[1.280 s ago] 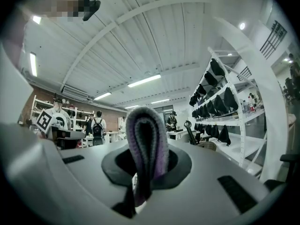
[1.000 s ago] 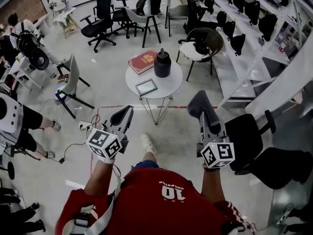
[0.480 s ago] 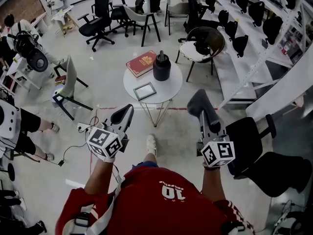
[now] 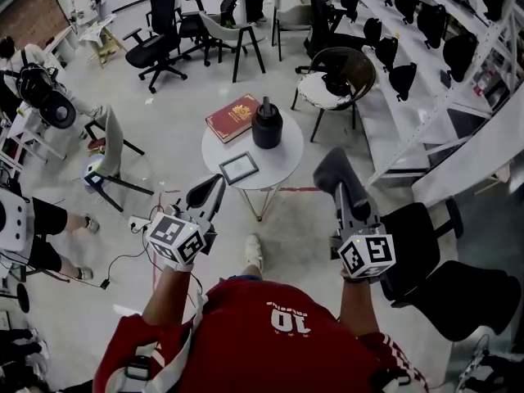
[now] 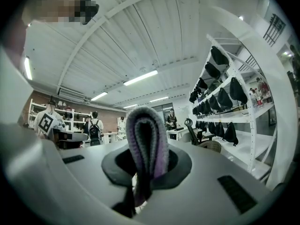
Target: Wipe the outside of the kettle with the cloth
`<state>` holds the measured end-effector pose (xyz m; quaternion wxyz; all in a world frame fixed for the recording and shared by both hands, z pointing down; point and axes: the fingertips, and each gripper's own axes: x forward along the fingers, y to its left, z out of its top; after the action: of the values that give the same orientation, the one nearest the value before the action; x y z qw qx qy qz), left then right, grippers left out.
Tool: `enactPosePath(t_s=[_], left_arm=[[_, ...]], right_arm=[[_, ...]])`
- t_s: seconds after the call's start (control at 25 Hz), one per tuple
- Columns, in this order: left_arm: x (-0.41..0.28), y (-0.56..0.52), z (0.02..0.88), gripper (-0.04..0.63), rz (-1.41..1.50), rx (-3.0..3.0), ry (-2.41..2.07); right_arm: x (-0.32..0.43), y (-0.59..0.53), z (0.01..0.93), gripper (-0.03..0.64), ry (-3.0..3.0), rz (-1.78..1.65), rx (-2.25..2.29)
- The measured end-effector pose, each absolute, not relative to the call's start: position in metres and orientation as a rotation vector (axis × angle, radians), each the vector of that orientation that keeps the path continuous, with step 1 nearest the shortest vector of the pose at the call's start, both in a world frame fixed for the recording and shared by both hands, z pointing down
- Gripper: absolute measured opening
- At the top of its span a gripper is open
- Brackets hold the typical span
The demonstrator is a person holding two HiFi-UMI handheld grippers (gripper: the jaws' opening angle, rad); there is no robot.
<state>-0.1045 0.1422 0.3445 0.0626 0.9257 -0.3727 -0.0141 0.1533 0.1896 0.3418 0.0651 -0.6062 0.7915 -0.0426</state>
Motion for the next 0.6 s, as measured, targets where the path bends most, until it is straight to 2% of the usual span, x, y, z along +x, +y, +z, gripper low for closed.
enactPosePath(t_s=[0.6], left_arm=[[-0.11,0.015,0.324,0.008,-0.05,2.842,-1.048]], right_arm=[[0.139,0.07,0.312,0.046,2.394,-0.084,-1.869]])
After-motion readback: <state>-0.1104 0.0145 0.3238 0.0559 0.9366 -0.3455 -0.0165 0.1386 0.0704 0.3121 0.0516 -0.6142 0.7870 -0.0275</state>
